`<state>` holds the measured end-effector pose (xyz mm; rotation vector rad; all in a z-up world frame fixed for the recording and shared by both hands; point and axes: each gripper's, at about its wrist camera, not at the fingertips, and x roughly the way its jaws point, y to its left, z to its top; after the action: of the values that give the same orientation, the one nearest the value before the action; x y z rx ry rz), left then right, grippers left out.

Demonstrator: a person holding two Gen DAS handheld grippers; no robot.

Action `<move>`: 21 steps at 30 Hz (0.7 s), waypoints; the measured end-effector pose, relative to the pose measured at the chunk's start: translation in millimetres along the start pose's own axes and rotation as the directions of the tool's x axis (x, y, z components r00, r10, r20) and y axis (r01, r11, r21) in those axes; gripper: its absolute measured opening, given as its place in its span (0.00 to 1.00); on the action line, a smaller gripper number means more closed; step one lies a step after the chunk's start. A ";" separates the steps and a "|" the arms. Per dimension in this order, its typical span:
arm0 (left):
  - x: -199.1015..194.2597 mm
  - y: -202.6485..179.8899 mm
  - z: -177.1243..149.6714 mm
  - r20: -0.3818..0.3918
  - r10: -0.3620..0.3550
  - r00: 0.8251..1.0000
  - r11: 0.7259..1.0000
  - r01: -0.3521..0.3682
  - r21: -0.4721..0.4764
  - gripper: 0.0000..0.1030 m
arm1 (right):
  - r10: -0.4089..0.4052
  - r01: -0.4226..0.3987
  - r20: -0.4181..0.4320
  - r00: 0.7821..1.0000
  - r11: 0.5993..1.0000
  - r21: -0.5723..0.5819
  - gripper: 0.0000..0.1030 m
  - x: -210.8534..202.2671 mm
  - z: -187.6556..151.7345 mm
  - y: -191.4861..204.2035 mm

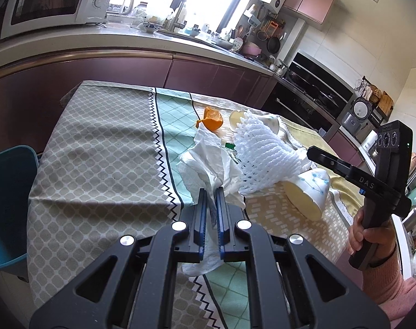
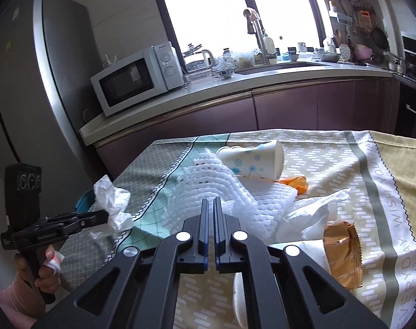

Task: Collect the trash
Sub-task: 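Grasp the white foam fruit net with the right gripper while the left gripper holds the tissue, then carry the tissue in the left gripper while the right gripper carries the foam net to the teal bin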

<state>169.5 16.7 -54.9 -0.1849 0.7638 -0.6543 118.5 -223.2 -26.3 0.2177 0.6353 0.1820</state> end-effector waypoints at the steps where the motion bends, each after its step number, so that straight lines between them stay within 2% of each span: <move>1: -1.4 0.7 -0.4 0.001 0.001 1.000 1.000 -0.001 0.001 0.07 | -0.001 0.001 -0.013 1.000 1.000 0.002 0.38 5.0 2.2 -2.7; 5: -5.0 4.0 -1.4 0.003 0.004 1.000 1.000 -0.004 -0.005 0.07 | -0.021 0.021 -0.062 0.998 1.000 0.003 0.50 27.5 11.5 -10.9; 6: -5.3 4.8 -2.0 0.004 0.004 1.000 1.000 -0.004 -0.008 0.07 | -0.027 0.028 -0.079 0.996 1.000 0.002 0.62 33.9 13.4 -12.3; 7: -6.2 5.9 -2.5 0.004 0.003 1.000 1.000 -0.003 -0.010 0.07 | -0.032 0.032 -0.090 0.995 0.999 -0.005 0.67 38.9 14.4 -12.9; 10: -9.0 9.6 -4.4 0.003 0.008 1.000 1.000 -0.008 -0.017 0.07 | -0.029 0.026 -0.123 0.992 0.999 -0.027 0.66 47.7 13.8 -12.3; 11: -10.4 11.1 -4.8 0.002 0.009 1.000 1.000 -0.009 -0.019 0.07 | -0.022 0.018 -0.133 0.991 0.999 -0.033 0.64 48.8 12.7 -11.6; 12: -11.5 11.8 -5.5 0.003 0.013 1.000 1.000 -0.013 -0.019 0.07 | -0.013 0.008 -0.141 0.990 0.999 -0.038 0.53 49.0 11.0 -10.9; 13: -13.0 13.3 -5.7 0.003 0.015 1.000 1.000 -0.015 -0.021 0.07 | -0.005 -0.001 -0.148 0.989 0.999 -0.040 0.38 48.5 9.3 -10.2; 15: -16.0 15.5 -5.7 0.006 0.018 1.000 1.000 -0.018 -0.024 0.07 | 0.002 -0.009 -0.149 0.989 0.999 -0.047 0.24 46.0 5.5 -7.5; 18: -20.1 18.9 -6.0 0.009 0.023 1.000 0.999 -0.023 -0.025 0.07 | 0.026 -0.034 -0.139 0.990 0.998 -0.056 0.11 37.4 1.4 -1.5; 21: -24.7 22.1 -7.3 0.009 0.026 1.000 0.999 -0.026 -0.029 0.07 | 0.053 -0.059 -0.111 0.992 0.997 -0.051 0.11 25.2 1.3 3.7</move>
<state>161.9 49.7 -54.3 -0.2038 0.7662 -0.6176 138.8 -213.9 -38.6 0.1739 0.7324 0.2661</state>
